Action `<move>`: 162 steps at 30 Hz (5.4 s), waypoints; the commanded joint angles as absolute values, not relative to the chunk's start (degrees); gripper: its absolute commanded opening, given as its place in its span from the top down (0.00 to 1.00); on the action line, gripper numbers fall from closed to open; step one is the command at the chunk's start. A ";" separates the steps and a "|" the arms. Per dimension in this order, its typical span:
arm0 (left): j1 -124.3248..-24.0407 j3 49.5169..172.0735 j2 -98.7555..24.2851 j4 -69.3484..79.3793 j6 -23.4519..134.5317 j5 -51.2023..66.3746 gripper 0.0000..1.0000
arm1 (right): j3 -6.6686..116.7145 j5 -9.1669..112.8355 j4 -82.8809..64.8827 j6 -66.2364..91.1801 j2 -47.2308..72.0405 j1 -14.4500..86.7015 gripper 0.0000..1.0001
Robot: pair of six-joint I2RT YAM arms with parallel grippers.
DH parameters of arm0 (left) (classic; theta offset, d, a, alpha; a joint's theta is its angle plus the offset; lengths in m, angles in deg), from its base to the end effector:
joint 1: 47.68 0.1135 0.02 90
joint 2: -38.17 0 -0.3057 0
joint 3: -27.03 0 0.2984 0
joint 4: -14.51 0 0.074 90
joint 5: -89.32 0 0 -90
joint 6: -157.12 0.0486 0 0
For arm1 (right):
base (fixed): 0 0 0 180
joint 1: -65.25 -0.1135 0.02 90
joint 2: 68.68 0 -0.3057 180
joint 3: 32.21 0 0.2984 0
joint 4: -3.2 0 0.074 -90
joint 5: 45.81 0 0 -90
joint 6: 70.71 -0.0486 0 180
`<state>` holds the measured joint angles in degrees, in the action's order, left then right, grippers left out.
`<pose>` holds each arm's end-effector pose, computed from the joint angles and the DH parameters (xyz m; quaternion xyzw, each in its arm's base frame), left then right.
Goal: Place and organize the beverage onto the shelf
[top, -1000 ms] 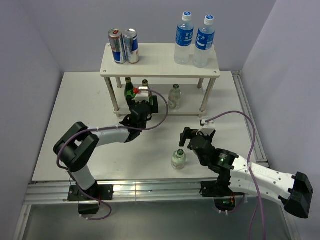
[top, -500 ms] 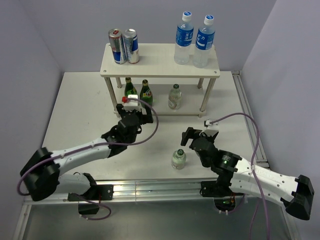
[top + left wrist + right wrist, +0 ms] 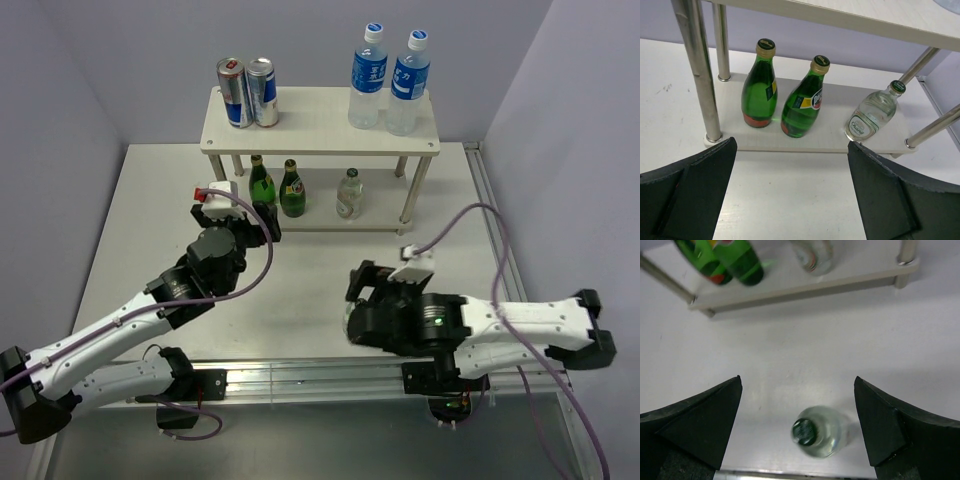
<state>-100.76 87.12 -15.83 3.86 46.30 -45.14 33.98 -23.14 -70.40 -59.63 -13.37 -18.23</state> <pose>0.1746 -0.1757 0.3838 -0.0576 0.7246 -0.1554 0.6689 0.0652 0.1753 0.3388 0.0984 0.8134 0.1115 0.5624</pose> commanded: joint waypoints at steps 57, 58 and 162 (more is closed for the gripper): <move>-106.39 76.07 -7.45 -2.28 40.40 -61.50 0.01 | 20.78 -24.62 -59.73 -89.52 21.32 -23.08 0.30; -106.31 75.98 -7.44 -2.27 40.49 -61.58 0.01 | 21.66 -24.71 -60.08 -89.52 22.28 -23.16 0.38; -104.55 72.46 -6.65 3.61 41.54 -57.19 0.01 | 37.14 -8.37 6.98 -8.40 28.80 33.52 0.03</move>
<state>-104.70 72.58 -7.30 2.27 42.17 -57.51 37.39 -7.29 5.86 -6.84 31.20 33.05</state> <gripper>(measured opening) 0.994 0.971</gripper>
